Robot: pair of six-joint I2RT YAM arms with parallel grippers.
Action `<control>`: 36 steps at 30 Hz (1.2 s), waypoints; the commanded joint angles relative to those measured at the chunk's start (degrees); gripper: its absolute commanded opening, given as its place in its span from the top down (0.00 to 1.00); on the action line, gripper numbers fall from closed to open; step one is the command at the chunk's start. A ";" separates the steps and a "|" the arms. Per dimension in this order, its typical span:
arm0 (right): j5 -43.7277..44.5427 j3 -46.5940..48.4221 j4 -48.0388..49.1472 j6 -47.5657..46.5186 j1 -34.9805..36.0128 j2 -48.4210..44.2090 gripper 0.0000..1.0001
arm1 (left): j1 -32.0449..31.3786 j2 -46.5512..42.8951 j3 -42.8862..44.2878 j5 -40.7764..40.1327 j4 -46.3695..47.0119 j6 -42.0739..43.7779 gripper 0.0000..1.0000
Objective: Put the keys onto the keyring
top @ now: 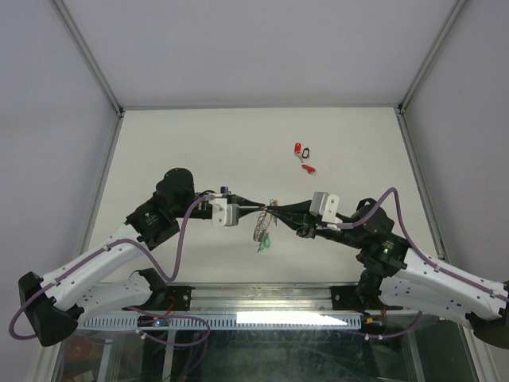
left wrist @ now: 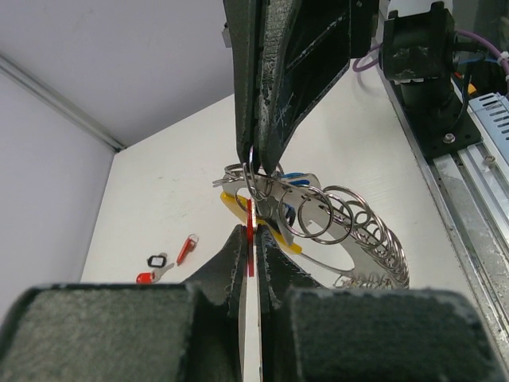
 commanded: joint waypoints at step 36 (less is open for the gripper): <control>-1.99 0.92 2.85 -3.41 0.11 -2.56 1.00 | 0.18 -1.86 1.02 7.98 10.02 -10.00 0.77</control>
